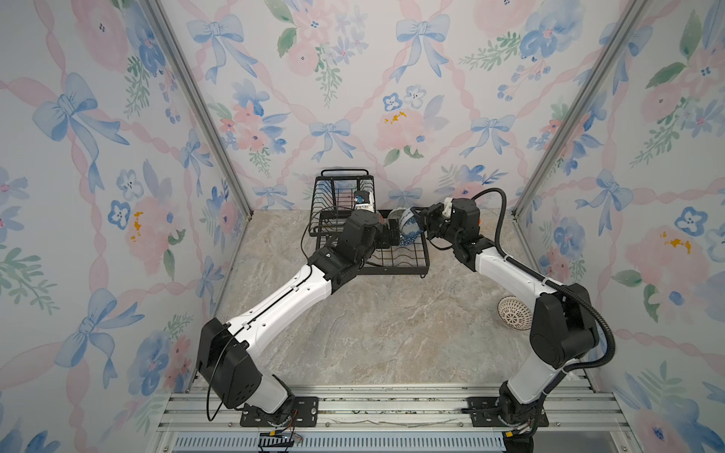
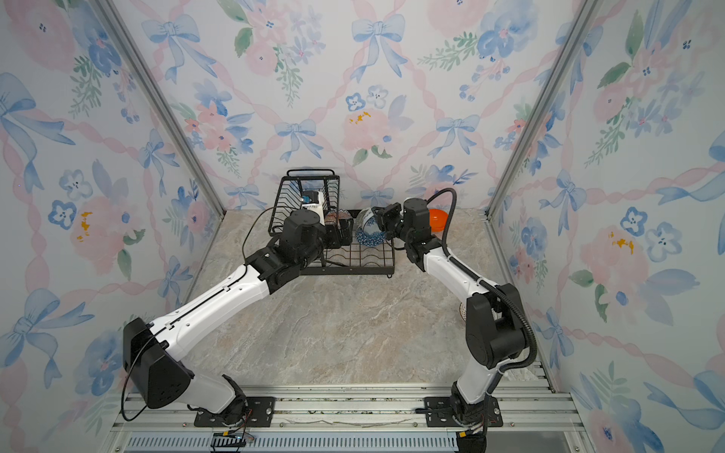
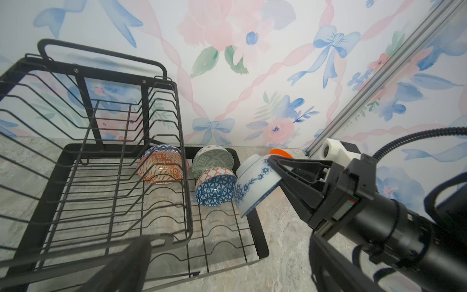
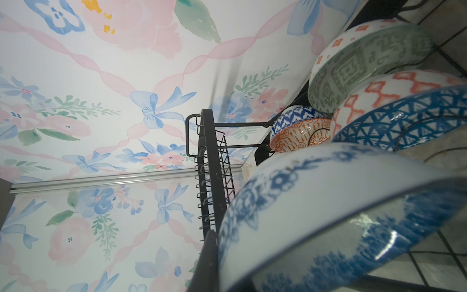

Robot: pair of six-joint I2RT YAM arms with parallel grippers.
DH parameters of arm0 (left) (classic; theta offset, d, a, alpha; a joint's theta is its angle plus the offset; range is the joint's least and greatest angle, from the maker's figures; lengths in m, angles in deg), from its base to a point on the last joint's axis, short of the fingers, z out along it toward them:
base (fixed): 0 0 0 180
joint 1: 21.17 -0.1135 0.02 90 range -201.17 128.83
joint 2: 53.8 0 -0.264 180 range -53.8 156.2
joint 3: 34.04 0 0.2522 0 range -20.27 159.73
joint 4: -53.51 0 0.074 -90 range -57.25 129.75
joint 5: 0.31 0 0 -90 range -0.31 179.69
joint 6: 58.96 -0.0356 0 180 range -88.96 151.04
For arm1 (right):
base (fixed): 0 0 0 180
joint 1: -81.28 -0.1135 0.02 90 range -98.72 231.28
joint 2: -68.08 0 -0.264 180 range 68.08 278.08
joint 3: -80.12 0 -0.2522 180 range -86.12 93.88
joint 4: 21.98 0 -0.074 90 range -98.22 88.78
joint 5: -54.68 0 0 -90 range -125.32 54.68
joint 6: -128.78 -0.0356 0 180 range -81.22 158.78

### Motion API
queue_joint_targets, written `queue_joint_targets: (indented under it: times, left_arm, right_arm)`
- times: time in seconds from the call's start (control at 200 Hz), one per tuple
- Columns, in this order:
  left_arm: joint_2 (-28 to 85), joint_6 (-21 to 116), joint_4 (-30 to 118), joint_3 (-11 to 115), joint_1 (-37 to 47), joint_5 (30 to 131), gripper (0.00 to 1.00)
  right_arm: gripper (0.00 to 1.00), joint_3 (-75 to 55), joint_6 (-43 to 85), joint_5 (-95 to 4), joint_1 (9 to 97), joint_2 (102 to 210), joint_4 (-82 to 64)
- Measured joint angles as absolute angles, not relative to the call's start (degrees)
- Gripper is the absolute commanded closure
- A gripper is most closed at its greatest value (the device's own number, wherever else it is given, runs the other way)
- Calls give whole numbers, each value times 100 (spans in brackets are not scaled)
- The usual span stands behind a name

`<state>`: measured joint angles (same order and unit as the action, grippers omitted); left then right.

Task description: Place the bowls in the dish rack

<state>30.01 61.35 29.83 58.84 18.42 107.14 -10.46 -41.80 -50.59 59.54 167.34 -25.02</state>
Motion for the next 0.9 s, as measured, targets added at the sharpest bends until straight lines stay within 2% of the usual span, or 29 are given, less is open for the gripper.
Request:
queue_joint_targets:
  times: [0.185, 0.9]
  left_arm:
    - [2628, 6148, 2747, 5783, 1440, 10369, 2]
    - [2684, 6109, 2588, 5549, 933, 9501, 2]
  right_arm:
    - [100, -1223, -3793, -5079, 5830, 17047, -2830]
    - [100, -742, -3404, -5160, 5137, 18384, -3149]
